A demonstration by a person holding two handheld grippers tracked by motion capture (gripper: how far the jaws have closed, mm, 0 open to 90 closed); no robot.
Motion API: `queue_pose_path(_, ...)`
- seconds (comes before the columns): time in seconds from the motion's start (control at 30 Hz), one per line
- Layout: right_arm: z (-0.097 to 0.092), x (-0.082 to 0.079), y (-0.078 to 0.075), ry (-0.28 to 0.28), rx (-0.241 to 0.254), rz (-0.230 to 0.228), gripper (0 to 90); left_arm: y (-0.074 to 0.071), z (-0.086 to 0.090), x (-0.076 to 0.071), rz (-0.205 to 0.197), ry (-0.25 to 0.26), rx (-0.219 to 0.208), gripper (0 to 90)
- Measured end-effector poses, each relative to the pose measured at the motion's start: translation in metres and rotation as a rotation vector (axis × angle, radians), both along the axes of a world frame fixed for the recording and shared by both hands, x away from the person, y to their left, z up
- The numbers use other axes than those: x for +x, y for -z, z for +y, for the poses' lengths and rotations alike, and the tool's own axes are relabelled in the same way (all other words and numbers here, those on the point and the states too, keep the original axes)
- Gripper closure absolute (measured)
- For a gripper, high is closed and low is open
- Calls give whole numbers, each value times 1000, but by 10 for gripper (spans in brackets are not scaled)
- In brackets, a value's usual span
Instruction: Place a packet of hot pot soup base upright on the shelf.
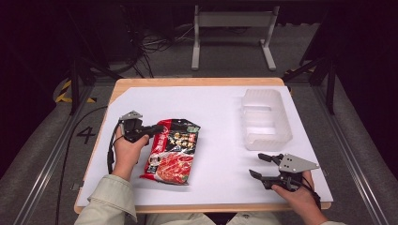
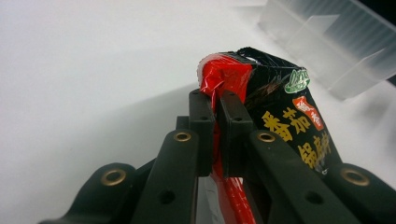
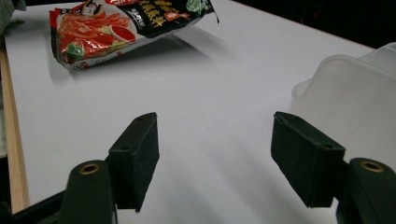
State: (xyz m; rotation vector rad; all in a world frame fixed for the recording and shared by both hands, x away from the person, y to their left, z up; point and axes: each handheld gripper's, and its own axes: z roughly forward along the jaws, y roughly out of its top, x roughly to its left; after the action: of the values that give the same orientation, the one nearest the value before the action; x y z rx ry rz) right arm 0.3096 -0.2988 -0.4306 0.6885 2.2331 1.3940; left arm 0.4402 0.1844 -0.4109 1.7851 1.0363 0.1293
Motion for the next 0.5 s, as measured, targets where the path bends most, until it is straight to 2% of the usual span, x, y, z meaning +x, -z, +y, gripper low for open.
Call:
queue_pose_path(0.23, 0, 0, 0, 3, -2, 1, 326, -18, -1, -9, -66, 10, 1, 866)
queue_pose_path(0.37, 0, 1, 0, 1, -1, 8, 323, -28, -1, -16, -94, 37, -23, 870)
queue_pose_path(0.5, 0, 1, 1, 1, -4, 12, 322, -39, -4, -23, -131, 68, -14, 872)
